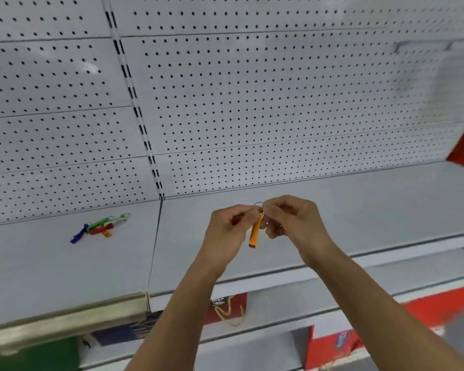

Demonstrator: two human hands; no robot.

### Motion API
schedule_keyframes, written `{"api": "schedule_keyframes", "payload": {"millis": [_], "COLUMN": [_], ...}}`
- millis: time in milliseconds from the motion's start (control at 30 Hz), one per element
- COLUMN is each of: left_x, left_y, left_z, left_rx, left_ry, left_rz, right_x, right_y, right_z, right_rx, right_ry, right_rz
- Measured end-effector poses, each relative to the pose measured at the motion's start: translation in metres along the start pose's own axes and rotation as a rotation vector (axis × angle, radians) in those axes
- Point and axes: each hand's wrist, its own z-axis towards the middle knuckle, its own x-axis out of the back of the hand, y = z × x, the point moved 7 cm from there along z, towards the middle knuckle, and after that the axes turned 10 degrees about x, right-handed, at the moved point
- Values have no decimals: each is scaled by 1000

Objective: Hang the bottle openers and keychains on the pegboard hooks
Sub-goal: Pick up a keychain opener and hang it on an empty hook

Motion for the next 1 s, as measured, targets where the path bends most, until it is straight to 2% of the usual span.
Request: {"api": "schedule_keyframes", "payload": {"millis": [167,300,433,633,733,867,1000], "left_x": [-74,-116,-143,-176,-195,-221,-239], "left_y": [10,25,46,65,73,88,99], "left_z": [-12,-8,10,54,76,107,129], "left_rx": [43,20,-21,10,15,-69,-252], "left_ry": [-115,-197,-179,-76,-98,-92,118], "left_rz": [-27,-8,5,-10,33,272,818], "right_x": [77,122,152,207,239,272,288], "right_y": [-9,-23,-39,-78,-96,-105,-94], "right_z": [-15,-10,7,47,67,94,117], "right_rx": [24,74,129,247,287,291,281], "right_ry": [74,176,234,358,412,432,411], "right_rz": [-122,-112,-61,-30,-18,-7,0]}}
